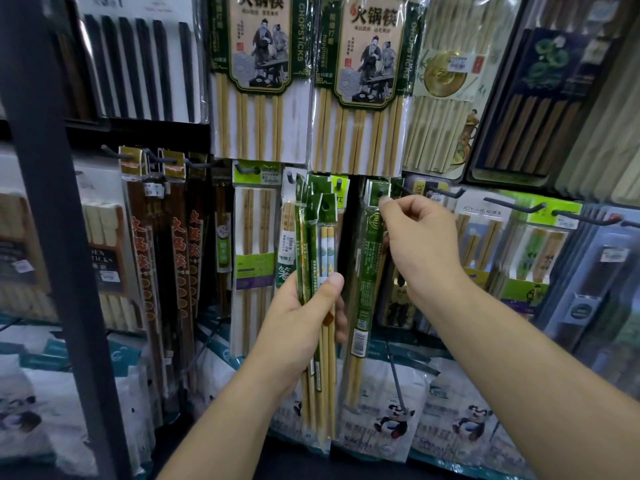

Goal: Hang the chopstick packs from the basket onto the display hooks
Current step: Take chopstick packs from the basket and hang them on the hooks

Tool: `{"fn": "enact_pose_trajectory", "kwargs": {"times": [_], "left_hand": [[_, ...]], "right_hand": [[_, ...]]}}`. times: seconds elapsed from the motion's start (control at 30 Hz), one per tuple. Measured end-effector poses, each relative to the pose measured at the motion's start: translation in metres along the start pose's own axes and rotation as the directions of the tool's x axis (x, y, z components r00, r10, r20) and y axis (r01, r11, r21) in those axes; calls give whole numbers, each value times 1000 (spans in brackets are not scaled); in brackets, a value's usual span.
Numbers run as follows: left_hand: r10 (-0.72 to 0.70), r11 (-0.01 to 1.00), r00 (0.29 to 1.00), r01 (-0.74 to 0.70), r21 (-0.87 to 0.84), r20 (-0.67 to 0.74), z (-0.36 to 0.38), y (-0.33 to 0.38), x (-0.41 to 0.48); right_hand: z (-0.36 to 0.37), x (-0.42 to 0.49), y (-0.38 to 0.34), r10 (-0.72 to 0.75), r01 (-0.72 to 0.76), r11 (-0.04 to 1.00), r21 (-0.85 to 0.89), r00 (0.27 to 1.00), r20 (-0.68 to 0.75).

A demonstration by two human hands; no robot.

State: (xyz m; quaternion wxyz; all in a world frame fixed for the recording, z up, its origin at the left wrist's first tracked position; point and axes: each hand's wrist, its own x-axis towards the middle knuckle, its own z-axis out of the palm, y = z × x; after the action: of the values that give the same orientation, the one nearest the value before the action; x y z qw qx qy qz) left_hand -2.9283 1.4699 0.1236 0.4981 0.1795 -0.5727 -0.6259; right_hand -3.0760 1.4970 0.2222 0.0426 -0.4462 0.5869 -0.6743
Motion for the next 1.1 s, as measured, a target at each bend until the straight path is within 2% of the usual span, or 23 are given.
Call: {"fn": "enact_pose_trajectory", "kwargs": {"times": [0.23, 0.37, 0.43, 0.5, 0.6, 0.77, 0.9, 1.1], "left_hand": [[-16, 1000, 1000, 16, -11, 10, 4, 3, -3], [14, 999, 999, -13, -31, 45, 7, 5, -5], [14, 999, 999, -12, -37, 53, 7, 4, -5], [-1, 998, 998, 5, -69, 56, 8, 2, -5], [-20, 990, 998, 27, -136, 54, 8, 3, -6], [-20, 996, 998, 15, -89, -53, 6, 1, -2], [-14, 1000, 996, 13, -11, -85, 0, 2, 1], [0, 1000, 998, -1, -18, -61, -2, 0, 1]], "right_hand": [[-4, -14, 7, -13, 12, 1000, -26, 1000, -23], [-7, -36, -2, -65, 62, 998, 18, 968, 241], [-6, -41, -6, -105, 111, 994, 0, 942, 319], [-6, -41, -9, -116, 125, 992, -9, 944, 309], [-8, -36, -10, -45, 29, 997, 69, 969, 245], [-11, -22, -13, 61, -86, 986, 146, 984, 168], [-8, -17, -14, 81, -101, 986, 133, 985, 155], [-4, -11, -12, 77, -87, 991, 100, 992, 100]]}}
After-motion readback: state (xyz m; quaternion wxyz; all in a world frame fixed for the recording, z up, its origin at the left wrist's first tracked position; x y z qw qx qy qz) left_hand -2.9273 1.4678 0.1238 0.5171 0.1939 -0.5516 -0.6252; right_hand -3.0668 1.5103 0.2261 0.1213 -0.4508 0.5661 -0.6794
